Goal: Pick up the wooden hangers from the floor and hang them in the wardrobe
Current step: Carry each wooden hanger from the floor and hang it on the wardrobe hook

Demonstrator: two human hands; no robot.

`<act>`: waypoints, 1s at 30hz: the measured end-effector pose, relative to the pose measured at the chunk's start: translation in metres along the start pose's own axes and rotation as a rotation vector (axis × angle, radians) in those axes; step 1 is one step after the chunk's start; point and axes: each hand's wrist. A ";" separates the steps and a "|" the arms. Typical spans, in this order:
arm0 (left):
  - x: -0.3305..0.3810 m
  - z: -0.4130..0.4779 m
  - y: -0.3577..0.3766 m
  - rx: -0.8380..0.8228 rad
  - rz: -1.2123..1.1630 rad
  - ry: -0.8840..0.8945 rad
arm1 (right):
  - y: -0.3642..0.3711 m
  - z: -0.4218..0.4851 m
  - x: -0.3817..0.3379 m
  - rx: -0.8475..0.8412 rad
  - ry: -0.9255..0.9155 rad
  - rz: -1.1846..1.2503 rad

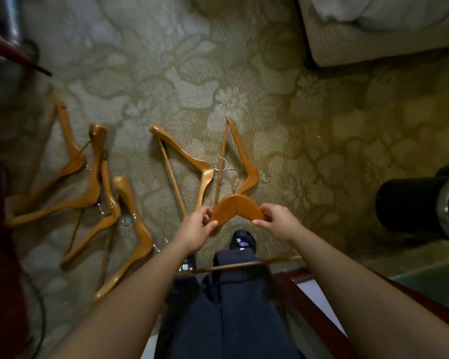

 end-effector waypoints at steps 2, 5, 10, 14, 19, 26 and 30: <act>0.010 -0.040 -0.017 0.003 -0.011 0.003 | -0.009 -0.037 -0.025 -0.025 -0.005 0.004; 0.022 -0.102 -0.045 0.011 -0.033 -0.001 | -0.020 -0.093 -0.062 -0.054 -0.034 -0.035; 0.038 -0.214 -0.090 0.020 -0.076 -0.009 | -0.031 -0.185 -0.124 -0.098 -0.111 -0.111; 0.039 -0.293 -0.120 0.079 -0.132 -0.022 | -0.029 -0.245 -0.170 -0.122 -0.172 -0.177; 0.029 -0.364 -0.146 0.146 -0.172 -0.003 | -0.029 -0.298 -0.211 -0.151 -0.309 -0.192; 0.012 -0.431 -0.138 0.365 -0.294 -0.013 | -0.029 -0.326 -0.247 -0.194 -0.497 -0.351; 0.009 -0.465 -0.107 0.488 -0.425 -0.074 | -0.035 -0.338 -0.258 -0.254 -0.607 -0.552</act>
Point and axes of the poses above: each hand's wrist, its own z-axis towards the middle knuckle, its own y-axis out of the palm, x = y × z, and after that the axes turned 12 degrees about -z, right-handed
